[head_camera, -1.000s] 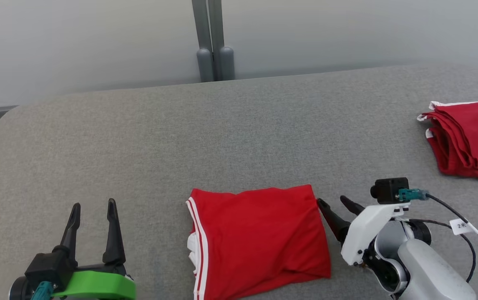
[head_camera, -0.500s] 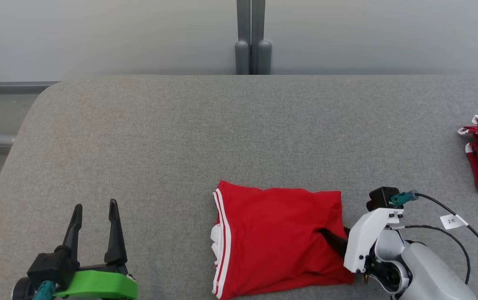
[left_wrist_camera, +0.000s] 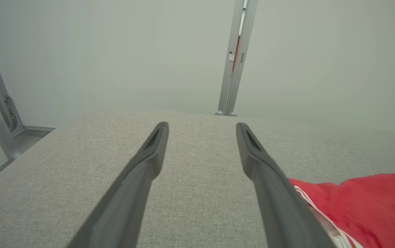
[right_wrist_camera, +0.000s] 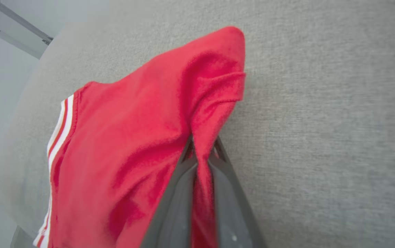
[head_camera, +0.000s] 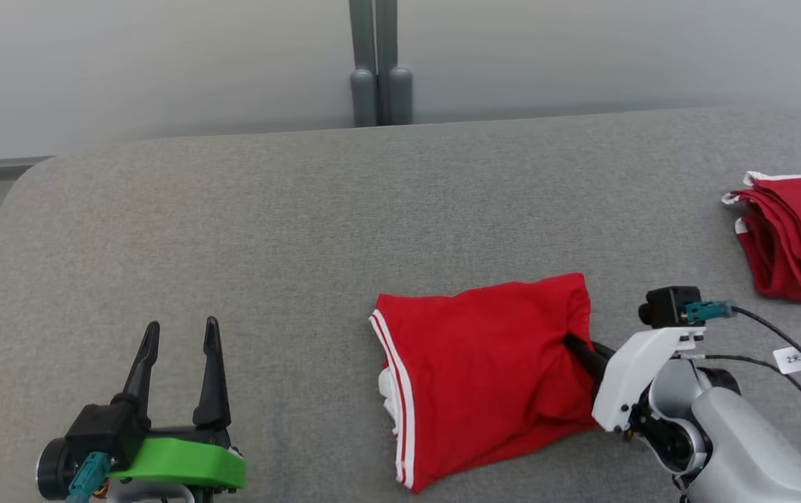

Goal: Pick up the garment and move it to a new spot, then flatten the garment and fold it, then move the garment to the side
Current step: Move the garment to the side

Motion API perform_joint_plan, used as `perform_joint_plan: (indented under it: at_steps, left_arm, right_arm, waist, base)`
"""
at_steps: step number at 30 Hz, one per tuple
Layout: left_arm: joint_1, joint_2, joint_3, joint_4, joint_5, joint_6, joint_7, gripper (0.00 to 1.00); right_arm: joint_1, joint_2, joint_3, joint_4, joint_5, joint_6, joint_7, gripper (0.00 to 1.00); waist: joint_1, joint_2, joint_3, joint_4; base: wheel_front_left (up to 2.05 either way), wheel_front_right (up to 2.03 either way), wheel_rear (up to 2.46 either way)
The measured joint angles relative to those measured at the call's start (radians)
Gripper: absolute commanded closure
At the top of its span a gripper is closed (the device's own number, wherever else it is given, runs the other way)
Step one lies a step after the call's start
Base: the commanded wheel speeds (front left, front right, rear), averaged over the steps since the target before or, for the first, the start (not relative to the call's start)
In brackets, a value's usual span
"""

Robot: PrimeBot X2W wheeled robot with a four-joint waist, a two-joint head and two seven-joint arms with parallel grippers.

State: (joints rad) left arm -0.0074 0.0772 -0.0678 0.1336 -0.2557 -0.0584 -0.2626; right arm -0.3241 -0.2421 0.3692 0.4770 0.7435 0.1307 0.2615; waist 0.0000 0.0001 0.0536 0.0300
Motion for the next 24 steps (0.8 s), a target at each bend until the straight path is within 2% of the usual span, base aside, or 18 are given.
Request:
perform_joint_plan:
  at_steps: [7,18,24]
  left_arm:
    - [-0.041,-0.005,-0.042,0.01,0.01,-0.018,0.0,0.0]
    - [-0.117,-0.006,-0.1,0.043,0.024,-0.04,0.0,0.0]
    - [-0.146,-0.004,-0.118,0.056,0.03,-0.046,0.0,0.0]
  right_arm:
    - [-0.035,-0.036,-0.01,-0.022,-0.002,0.0,-0.057,1.0]
    - [-0.069,-0.033,0.007,-0.016,0.008,0.0,-0.138,1.0]
    - [-0.086,-0.038,0.022,-0.011,0.014,0.0,-0.18,1.0]
  waist:
    - [0.0,0.0,0.008,-0.099]
    - [0.0,0.0,0.048,-0.286]
    - [0.0,0.0,0.08,-0.361]
  base:
    - [0.0,0.0,0.0]
    - [0.0,0.0,0.0]
    - [0.0,0.0,0.0]
